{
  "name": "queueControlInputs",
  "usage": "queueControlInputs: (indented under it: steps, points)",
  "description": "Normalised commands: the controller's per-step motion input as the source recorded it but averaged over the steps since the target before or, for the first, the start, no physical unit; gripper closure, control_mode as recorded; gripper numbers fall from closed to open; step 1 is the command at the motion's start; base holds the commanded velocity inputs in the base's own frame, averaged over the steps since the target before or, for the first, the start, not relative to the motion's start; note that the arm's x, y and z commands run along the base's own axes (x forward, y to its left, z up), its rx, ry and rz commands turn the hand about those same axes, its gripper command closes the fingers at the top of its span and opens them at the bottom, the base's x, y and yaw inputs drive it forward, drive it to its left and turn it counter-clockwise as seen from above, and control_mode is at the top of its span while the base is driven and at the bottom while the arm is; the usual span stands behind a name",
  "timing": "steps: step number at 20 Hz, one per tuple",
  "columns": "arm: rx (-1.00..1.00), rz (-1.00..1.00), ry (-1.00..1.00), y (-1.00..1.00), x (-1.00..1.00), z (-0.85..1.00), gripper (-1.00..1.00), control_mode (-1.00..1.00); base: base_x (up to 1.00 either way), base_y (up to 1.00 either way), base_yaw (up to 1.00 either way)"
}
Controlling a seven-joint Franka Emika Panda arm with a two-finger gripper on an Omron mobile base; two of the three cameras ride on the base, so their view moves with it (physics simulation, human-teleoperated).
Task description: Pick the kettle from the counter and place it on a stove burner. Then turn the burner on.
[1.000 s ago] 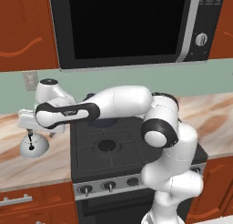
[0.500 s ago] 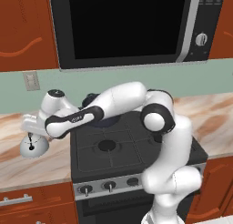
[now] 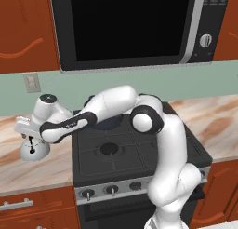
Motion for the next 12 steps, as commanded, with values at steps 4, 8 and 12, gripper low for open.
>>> queueControlInputs:
  steps: [4, 8, 12]
  points:
    - [0.00, -0.08, 0.00, 0.02, 0.29, 0.00, -1.00, -1.00, 0.00, 0.00, 0.00]
    - [0.00, -0.08, -0.01, 0.00, 0.24, 0.00, -1.00, -1.00, 0.00, 0.00, 0.00]
    - [0.00, -0.04, 0.00, 0.02, 0.20, -0.08, -1.00, -1.00, 0.00, 0.00, 0.00]
